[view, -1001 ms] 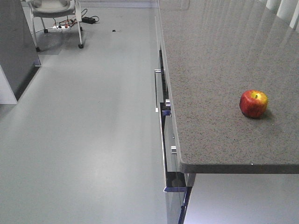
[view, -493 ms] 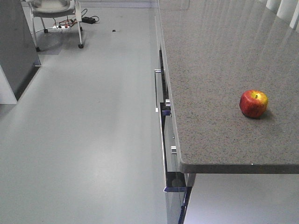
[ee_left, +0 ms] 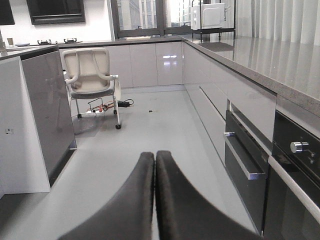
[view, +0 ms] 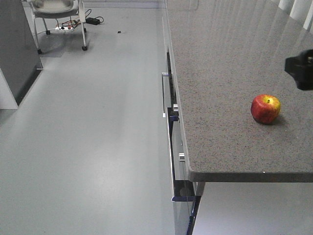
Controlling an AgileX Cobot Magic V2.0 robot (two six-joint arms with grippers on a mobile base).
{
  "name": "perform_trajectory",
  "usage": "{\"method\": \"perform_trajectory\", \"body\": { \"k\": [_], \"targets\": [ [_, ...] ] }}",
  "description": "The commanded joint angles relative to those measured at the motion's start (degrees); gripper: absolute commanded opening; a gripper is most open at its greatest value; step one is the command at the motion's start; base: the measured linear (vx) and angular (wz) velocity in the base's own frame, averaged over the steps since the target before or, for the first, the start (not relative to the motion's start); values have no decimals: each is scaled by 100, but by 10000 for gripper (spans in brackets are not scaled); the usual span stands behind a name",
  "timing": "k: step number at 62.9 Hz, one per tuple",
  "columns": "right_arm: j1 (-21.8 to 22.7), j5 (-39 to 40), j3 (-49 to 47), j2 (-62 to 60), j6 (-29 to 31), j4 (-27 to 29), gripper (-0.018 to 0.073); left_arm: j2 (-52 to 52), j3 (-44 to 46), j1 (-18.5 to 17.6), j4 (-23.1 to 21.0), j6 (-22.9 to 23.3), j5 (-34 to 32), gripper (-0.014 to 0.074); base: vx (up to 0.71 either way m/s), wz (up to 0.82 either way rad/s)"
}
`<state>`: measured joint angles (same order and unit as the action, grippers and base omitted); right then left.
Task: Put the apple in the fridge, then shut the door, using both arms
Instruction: 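Lower the open right gripper over the red-yellow apple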
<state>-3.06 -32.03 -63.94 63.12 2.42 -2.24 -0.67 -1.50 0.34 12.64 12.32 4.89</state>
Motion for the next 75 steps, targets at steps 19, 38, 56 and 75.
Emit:
{"method": "perform_trajectory", "body": {
  "k": [19, 38, 56, 75],
  "targets": [
    [582, -1064, -2190, 2069, 143, 128, 654, -85, -158, -34, -38, 11, -438, -7, 0, 0],
    [589, -1215, -2771, 3311, 497, 476, 642, -85, -158, -34, -38, 11, -438, -7, 0, 0],
    [589, -1046, -2776, 4019, 365, 224, 635, -85, -158, -34, -38, 11, -438, -7, 0, 0],
    [589, -758, -2776, 4281, 155, -68, 628, -85, -158, -34, -38, 11, -438, -7, 0, 0]
  ]
}}
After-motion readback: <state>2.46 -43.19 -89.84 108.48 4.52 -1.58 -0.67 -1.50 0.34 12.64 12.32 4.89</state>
